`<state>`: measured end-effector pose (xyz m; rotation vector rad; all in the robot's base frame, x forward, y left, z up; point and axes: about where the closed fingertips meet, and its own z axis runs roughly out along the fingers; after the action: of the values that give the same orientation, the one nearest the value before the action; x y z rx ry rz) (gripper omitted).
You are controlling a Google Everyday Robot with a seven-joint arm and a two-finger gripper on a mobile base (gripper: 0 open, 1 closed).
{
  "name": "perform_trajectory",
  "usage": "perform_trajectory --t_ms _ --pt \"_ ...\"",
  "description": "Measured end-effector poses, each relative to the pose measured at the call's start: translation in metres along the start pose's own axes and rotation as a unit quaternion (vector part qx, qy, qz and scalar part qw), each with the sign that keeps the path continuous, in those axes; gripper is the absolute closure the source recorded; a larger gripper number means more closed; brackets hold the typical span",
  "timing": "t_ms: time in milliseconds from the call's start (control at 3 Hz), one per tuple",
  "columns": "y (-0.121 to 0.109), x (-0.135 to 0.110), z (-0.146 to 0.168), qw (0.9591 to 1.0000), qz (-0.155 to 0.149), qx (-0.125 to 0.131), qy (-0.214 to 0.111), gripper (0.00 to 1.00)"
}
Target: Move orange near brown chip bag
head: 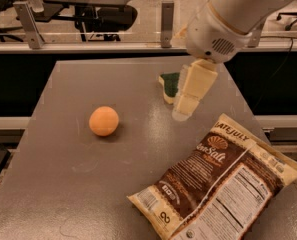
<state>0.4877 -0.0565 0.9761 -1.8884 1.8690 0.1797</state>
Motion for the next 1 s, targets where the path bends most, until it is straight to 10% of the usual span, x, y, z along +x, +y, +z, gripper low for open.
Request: perform_trajectory --t_ms 1000 --pt "0.016 -0.075 0.144 0.9895 -0.118 -0.08 0.024 0.0"
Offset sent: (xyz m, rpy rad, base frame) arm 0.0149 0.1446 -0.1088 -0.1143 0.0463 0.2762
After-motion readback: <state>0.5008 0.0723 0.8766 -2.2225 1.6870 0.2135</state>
